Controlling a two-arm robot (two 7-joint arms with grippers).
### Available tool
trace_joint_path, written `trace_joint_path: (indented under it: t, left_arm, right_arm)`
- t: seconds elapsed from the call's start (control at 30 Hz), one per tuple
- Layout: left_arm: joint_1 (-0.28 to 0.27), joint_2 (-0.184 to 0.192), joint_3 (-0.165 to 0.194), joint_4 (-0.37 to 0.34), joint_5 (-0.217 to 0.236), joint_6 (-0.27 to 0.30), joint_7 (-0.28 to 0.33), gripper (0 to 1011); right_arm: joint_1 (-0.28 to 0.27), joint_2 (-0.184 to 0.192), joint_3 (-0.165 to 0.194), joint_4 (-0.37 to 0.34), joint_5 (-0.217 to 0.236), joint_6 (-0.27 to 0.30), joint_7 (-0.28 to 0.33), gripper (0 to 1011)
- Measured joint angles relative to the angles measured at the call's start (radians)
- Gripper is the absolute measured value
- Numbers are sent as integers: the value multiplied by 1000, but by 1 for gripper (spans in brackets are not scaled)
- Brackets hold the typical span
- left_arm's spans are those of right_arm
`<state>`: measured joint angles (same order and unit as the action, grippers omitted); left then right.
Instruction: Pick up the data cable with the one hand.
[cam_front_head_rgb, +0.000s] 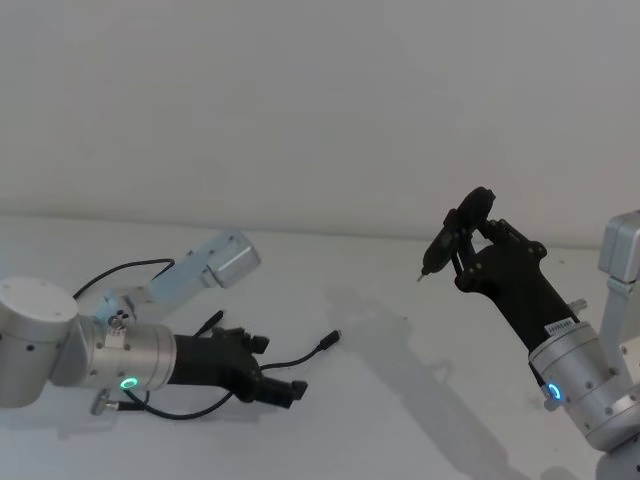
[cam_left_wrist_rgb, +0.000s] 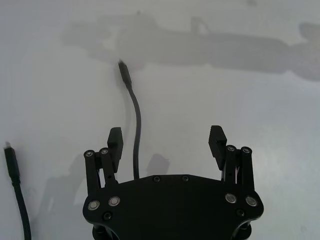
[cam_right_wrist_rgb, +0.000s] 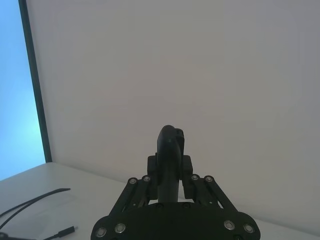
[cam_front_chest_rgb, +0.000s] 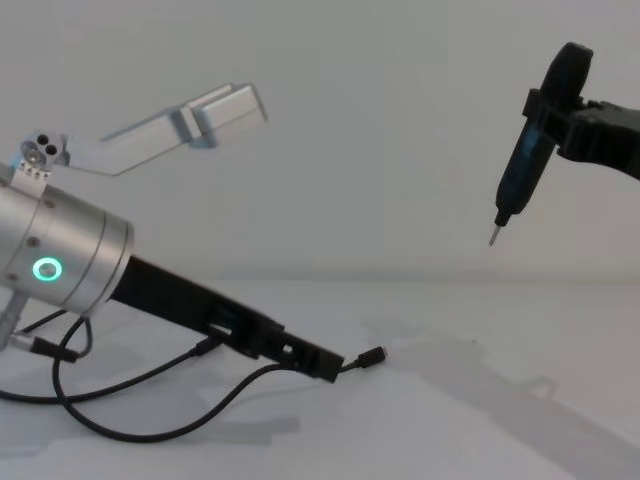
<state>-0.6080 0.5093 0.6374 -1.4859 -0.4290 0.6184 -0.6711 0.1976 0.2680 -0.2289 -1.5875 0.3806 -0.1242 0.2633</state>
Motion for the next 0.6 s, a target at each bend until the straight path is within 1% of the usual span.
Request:
trace_joint_path:
  t: [0.2,0.3,0.47,0.6]
  left_arm:
    - [-15,21,20,-2,-1,34,-21,1000]
    - [-20,28,27,-4,2,38,-23,1001]
    - [-22,36,35,-6,14,31,-15,1001]
    - [-22,38,41,-6,31,2,6,1000]
  right_arm:
    - [3,-1,0,3,1,-3,4,274]
    - [4,-1,0,4,2,-4,5,275]
    - [5,-2,0,5,2,-5,6,274]
    - [6,-2,0,5,3,-5,6,274]
